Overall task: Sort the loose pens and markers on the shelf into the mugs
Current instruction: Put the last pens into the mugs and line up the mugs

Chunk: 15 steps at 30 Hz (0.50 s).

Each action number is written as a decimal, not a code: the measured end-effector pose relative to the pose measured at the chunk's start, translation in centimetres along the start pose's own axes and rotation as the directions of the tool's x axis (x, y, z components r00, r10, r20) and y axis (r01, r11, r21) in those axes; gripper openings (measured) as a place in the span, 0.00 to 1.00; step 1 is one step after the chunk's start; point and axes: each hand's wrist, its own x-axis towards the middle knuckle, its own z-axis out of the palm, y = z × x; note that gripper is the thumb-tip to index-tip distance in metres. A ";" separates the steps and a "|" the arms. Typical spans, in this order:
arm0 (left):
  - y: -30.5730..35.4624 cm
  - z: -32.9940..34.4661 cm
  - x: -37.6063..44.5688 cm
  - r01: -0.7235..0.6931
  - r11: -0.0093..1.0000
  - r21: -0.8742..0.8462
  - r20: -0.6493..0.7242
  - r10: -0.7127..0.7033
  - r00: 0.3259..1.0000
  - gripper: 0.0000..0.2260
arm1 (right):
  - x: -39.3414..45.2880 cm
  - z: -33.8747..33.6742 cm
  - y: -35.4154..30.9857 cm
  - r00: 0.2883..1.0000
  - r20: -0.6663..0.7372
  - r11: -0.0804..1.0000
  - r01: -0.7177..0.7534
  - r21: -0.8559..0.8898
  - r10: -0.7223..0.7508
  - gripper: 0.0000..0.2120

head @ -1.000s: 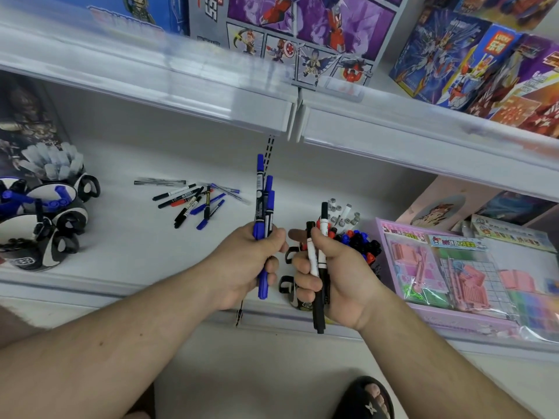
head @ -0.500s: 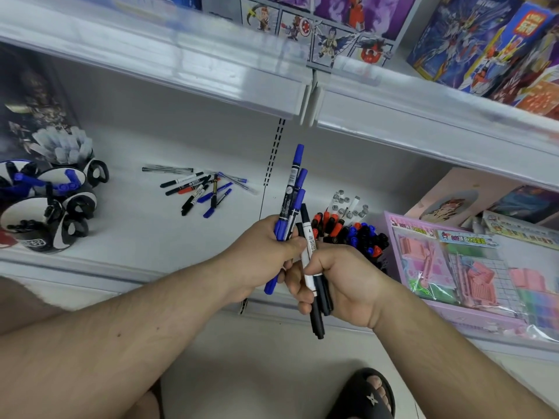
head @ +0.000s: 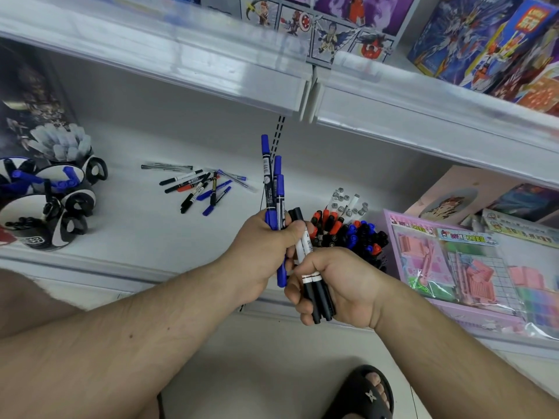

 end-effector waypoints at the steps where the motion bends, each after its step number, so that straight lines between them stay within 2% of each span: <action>1: 0.0 0.2 0.2 -0.003 1.000 -0.020 -0.045 0.002 0.999 0.09 | 0.0 0.0 0.1 1.000 -0.020 1.000 0.006 0.003 -0.006 0.03; 4: 0.1 0.4 1.2 -0.002 0.991 -0.137 -0.172 -0.022 0.985 0.09 | -0.4 -0.7 1.0 0.984 -0.154 0.995 0.096 0.013 -0.093 0.06; 6: 0.1 0.6 1.7 0.017 0.975 -0.221 -0.227 -0.068 0.972 0.08 | -1.0 -1.1 1.6 0.938 -0.294 0.981 0.195 0.007 -0.185 0.08; 9: -1.0 1.6 2.0 0.065 0.958 -0.280 -0.231 -0.132 0.964 0.08 | -1.6 -1.8 2.0 0.776 -0.536 0.941 0.315 -0.126 -0.331 0.09; 11: -1.9 2.5 2.0 0.107 0.948 -0.299 -0.225 -0.179 0.958 0.07 | -1.7 -2.3 2.0 0.675 -0.626 0.918 0.340 -0.205 -0.390 0.09; 12: -2.2 3.0 2.1 0.126 0.940 -0.319 -0.230 -0.205 0.951 0.07 | -1.8 -2.5 2.2 0.657 -0.646 0.917 0.347 -0.197 -0.388 0.08; 15: -2.7 4.1 2.4 0.140 0.928 -0.345 -0.270 -0.241 0.932 0.07 | -2.3 -2.3 3.0 0.689 -0.648 0.942 0.297 -0.158 -0.326 0.08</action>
